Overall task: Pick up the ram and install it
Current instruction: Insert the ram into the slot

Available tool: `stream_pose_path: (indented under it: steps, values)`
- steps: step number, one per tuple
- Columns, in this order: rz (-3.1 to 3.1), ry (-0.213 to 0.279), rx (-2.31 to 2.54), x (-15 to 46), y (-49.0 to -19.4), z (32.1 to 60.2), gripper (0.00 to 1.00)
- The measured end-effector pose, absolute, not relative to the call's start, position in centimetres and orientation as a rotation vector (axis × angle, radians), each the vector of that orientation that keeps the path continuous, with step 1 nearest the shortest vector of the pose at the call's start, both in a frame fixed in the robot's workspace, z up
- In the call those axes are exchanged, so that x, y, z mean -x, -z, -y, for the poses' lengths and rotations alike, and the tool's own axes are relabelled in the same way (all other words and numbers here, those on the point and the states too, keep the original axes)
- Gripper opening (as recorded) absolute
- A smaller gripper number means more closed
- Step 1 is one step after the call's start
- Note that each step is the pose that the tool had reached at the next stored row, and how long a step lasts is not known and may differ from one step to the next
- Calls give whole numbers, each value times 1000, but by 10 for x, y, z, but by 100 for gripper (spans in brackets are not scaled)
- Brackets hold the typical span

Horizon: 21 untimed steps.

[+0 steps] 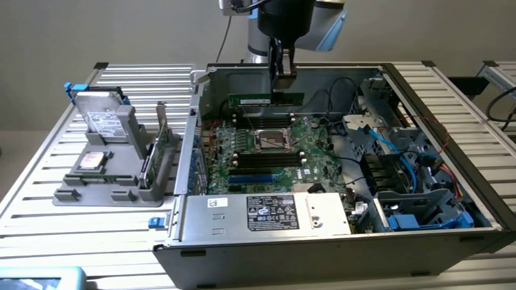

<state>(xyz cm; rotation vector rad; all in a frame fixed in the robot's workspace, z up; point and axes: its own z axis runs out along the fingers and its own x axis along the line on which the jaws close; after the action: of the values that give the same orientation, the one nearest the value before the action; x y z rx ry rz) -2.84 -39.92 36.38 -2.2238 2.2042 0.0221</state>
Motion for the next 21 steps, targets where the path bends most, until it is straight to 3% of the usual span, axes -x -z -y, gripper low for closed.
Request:
stream_pose_path:
  steps: [21]
  values:
    - [-2213, -3, 2233, 22, -351, 398, 14]
